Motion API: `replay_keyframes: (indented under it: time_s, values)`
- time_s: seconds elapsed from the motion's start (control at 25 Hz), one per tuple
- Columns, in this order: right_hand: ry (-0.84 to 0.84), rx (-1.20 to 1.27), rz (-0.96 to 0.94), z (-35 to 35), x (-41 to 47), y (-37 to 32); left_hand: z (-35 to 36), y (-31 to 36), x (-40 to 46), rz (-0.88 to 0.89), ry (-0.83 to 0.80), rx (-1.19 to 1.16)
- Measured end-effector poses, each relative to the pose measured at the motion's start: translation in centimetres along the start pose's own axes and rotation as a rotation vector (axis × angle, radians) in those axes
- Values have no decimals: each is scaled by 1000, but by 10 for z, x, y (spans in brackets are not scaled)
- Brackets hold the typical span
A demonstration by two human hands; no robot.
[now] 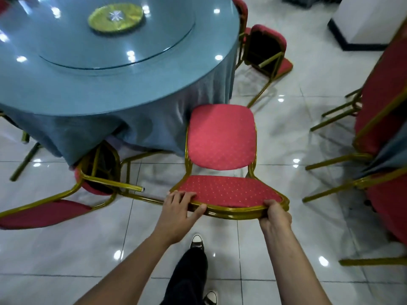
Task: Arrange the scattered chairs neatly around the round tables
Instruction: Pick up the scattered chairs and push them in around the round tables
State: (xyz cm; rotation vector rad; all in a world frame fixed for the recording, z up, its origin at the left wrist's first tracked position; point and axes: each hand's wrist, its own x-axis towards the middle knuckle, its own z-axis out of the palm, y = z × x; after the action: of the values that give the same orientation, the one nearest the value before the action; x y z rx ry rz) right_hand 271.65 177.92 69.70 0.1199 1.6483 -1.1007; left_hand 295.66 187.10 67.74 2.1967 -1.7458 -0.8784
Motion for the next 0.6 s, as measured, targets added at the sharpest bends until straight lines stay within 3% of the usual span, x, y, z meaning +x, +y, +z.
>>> replay_keyframes:
  time_s: [0.2,0.6]
  values:
    - [68,-39,-36,38,13,-58,-13,41,36,-20,67,-40]
    - [-51,-369,-178,93,82,-173,-11,146,122,-150,15,-109]
